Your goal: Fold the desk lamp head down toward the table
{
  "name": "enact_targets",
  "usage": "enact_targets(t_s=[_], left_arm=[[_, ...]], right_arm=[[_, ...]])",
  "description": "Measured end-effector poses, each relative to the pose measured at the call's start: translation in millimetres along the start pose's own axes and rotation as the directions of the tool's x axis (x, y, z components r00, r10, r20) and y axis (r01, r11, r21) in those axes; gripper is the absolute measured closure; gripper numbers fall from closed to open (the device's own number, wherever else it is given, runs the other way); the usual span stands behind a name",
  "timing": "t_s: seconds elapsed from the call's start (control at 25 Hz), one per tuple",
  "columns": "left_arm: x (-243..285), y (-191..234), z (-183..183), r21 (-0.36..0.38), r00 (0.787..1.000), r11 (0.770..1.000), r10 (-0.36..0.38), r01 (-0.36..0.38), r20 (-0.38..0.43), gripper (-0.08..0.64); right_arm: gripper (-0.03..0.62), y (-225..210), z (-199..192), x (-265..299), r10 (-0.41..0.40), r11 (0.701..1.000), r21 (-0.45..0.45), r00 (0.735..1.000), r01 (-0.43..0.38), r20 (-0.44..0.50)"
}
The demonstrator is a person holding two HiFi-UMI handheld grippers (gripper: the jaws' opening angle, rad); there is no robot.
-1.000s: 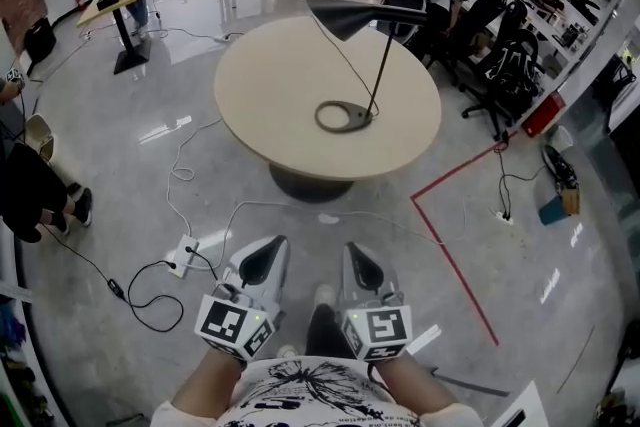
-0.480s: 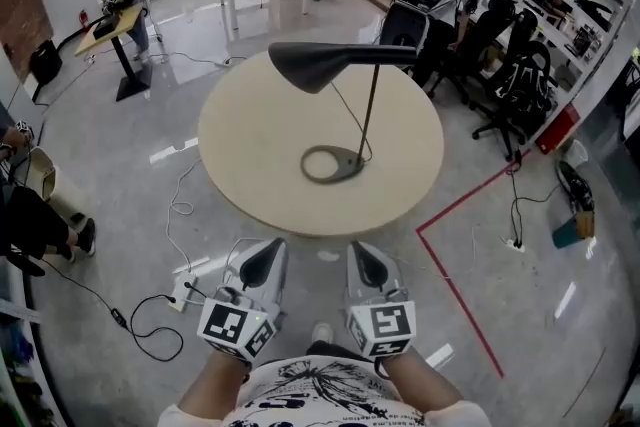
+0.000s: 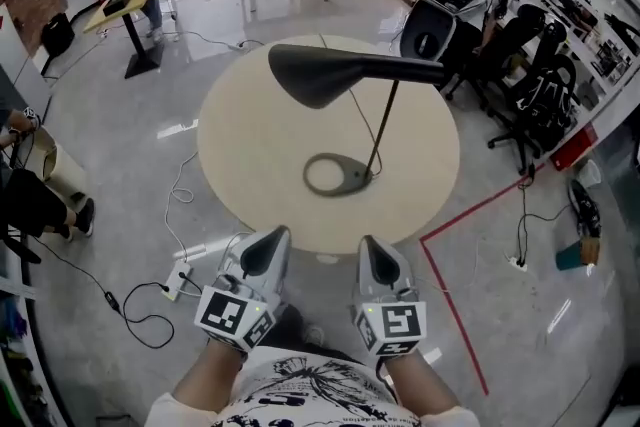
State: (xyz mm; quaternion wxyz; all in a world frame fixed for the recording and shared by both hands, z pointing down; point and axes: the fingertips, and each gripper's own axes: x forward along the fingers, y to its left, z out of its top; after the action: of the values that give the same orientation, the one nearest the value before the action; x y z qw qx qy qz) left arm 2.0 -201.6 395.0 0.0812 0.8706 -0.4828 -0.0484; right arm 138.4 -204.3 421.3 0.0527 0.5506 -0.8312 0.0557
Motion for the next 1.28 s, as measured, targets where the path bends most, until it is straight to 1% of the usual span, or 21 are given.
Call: enact_targets(t_s=[0.12, 0.24, 0.32, 0.52, 0.72, 0.96, 1.08, 1.28], left_arm=[[18, 19, 5, -0.013, 1.000, 1.000, 0.005, -0.005, 0.008, 0.554], [38, 38, 14, -0.003, 1.000, 1.000, -0.015, 0.015, 0.017, 0.554], [51, 47, 25, 0.001, 0.999, 0.999, -0.033, 0.033, 0.028, 0.554], [79, 78, 50, 0.029, 0.996, 0.997, -0.075, 0.074, 0.053, 0.554], [103, 112, 82, 0.067, 0.989, 0.992, -0.116, 0.110, 0.092, 0.554], [128, 123, 124, 0.142, 0.969, 0.975, -0.194, 0.173, 0.153, 0.554], [136, 128, 139, 0.180, 0.961, 0.965, -0.219, 0.189, 0.168, 0.554], [148, 128, 157, 0.199, 0.949, 0.957, -0.251, 0.213, 0.190, 0.554]], right_arm=[[0.583, -7, 4, 19, -0.006, 1.000, 0.003, 1.000, 0.006, -0.006], [0.583, -10, 12, 39, -0.020, 1.000, -0.003, 1.000, 0.020, 0.000], [0.583, -15, 21, 53, -0.043, 0.999, -0.006, 0.999, 0.043, 0.008], [0.583, -26, 37, 91, -0.115, 0.993, -0.017, 0.993, 0.115, 0.011], [0.583, -23, 47, 125, -0.155, 0.988, -0.021, 0.988, 0.155, 0.011], [0.583, -24, 50, 146, -0.196, 0.980, -0.027, 0.980, 0.197, 0.017], [0.583, -21, 48, 155, -0.208, 0.978, -0.028, 0.978, 0.209, 0.013], [0.583, -22, 48, 160, -0.222, 0.975, -0.033, 0.975, 0.222, 0.008]])
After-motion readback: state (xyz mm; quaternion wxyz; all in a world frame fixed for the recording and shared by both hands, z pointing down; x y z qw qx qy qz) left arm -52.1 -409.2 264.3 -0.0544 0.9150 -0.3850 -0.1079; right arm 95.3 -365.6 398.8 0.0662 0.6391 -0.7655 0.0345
